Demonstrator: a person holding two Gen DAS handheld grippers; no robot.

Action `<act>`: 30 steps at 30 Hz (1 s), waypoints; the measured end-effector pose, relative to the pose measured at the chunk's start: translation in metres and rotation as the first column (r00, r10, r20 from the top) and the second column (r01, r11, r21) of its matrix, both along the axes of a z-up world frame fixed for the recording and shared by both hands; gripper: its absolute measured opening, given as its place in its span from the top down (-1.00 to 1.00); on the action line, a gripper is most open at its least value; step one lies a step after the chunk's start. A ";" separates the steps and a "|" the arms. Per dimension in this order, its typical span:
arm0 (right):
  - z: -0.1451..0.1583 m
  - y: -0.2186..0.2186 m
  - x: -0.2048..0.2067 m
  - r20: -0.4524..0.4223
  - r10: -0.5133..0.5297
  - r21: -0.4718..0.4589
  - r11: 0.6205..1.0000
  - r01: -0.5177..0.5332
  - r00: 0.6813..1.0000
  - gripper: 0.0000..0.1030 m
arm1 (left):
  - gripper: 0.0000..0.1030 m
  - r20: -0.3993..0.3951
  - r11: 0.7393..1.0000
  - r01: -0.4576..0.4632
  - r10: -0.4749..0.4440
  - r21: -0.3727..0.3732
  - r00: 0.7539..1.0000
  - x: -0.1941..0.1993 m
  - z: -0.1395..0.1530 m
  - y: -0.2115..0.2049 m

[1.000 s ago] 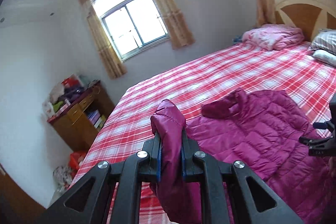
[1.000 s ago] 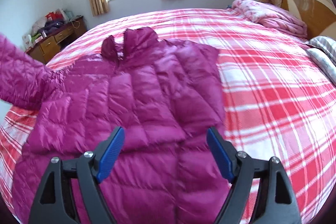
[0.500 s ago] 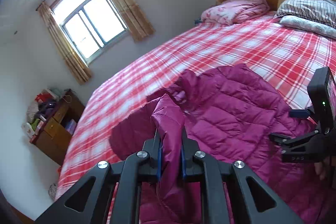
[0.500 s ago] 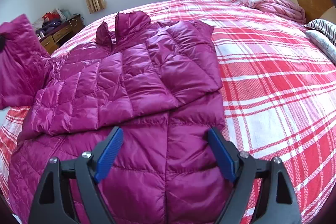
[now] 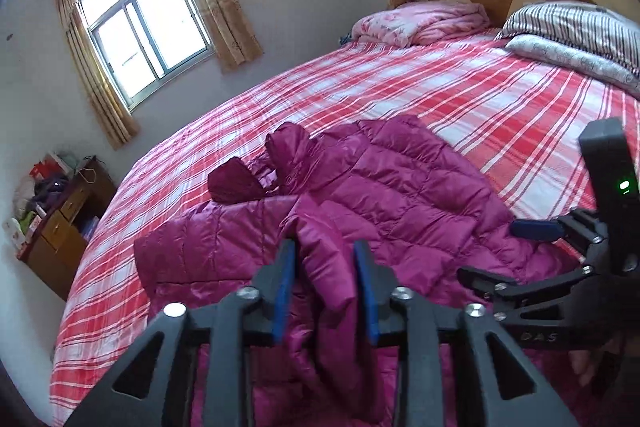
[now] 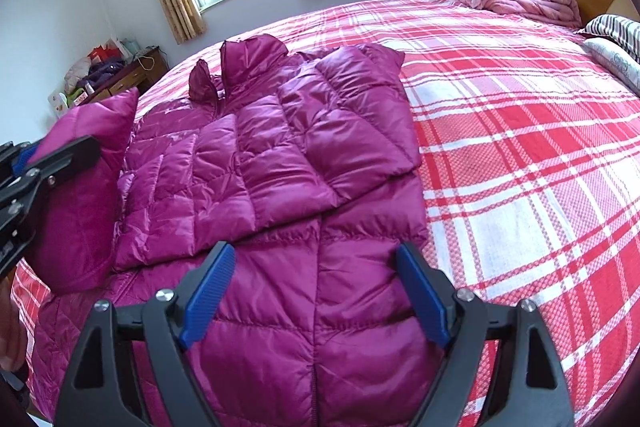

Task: Fold large clothes
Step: 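Lay the sleeve across the jacket body and open the left tool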

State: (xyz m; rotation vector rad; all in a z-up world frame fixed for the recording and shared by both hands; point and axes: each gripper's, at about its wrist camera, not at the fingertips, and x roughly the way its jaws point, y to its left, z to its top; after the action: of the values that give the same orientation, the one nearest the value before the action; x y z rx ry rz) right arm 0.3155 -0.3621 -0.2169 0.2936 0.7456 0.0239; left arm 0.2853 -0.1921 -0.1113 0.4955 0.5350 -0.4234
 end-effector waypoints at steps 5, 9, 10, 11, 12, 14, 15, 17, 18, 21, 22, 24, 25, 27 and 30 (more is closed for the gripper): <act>0.000 -0.002 0.000 0.004 0.001 0.014 1.000 -0.001 1.000 -0.66 | -0.60 0.083 0.998 -0.017 0.022 -0.067 0.996 -0.013 0.021 0.011; 0.000 -0.003 -0.001 0.008 0.000 0.022 1.000 -0.001 1.000 -0.66 | -0.60 0.089 0.989 -0.123 0.130 -0.079 0.988 0.005 0.023 0.042; 0.000 -0.003 -0.001 0.009 0.000 0.023 1.000 0.000 1.000 -0.66 | -0.60 0.079 0.984 -0.159 0.165 -0.079 0.983 0.012 0.020 0.053; 0.000 -0.004 -0.002 0.012 -0.004 0.023 1.000 0.004 1.000 -0.66 | -0.60 0.069 0.975 -0.212 0.216 -0.067 0.974 0.023 0.014 0.066; 0.001 -0.004 -0.003 0.019 -0.011 0.021 1.000 0.011 1.000 -0.66 | -0.60 0.064 0.965 -0.257 0.260 -0.051 0.963 0.032 0.008 0.077; 0.007 -0.006 -0.010 0.046 -0.044 0.015 0.999 0.043 0.998 -0.58 | -0.60 0.030 0.938 -0.348 0.348 -0.011 0.937 0.054 -0.010 0.100; 0.011 -0.008 -0.013 0.057 -0.057 0.015 0.998 0.056 0.997 -0.51 | -0.60 -0.002 0.927 -0.374 0.374 0.006 0.927 0.065 -0.020 0.109; 0.023 -0.006 -0.018 0.069 -0.075 0.019 0.997 0.074 0.995 -0.12 | -0.60 -0.067 0.915 -0.403 0.404 0.036 0.912 0.080 -0.041 0.123; 0.031 -0.003 -0.020 0.078 -0.073 0.031 0.997 0.071 0.994 -0.07 | -0.60 -0.088 0.916 -0.399 0.402 0.043 0.912 0.084 -0.050 0.126; 0.059 0.028 -0.019 0.117 0.018 0.034 0.999 -0.023 0.993 -0.06 | -0.60 -0.084 0.922 -0.384 0.388 0.052 0.918 0.084 -0.067 0.124; 0.066 0.041 -0.015 0.116 0.063 0.019 0.998 -0.065 0.991 -0.06 | -0.60 -0.077 0.922 -0.385 0.388 0.053 0.919 0.084 -0.071 0.122; 0.076 0.071 -0.004 0.122 0.156 -0.004 0.988 -0.156 0.980 -0.06 | -0.60 -0.077 0.924 -0.381 0.383 0.048 0.920 0.084 -0.071 0.118; 0.077 0.084 0.002 0.120 0.186 -0.029 0.982 -0.184 0.975 -0.06 | -0.60 -0.080 0.924 -0.381 0.383 0.044 0.920 0.083 -0.072 0.118; 0.072 0.101 0.017 0.087 0.201 -0.079 0.978 -0.195 0.976 -0.06 | -0.60 -0.089 0.924 -0.382 0.383 0.034 0.919 0.084 -0.072 0.118; 0.048 0.111 0.036 0.000 0.193 -0.093 0.977 -0.193 0.981 -0.06 | -0.60 -0.110 0.927 -0.375 0.374 0.012 0.921 0.085 -0.069 0.122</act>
State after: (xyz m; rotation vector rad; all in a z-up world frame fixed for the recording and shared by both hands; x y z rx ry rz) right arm 0.3519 -0.2513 -0.1692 0.1318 0.7616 0.1741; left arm 0.3705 -0.0704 -0.1807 0.3502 0.7186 -0.0858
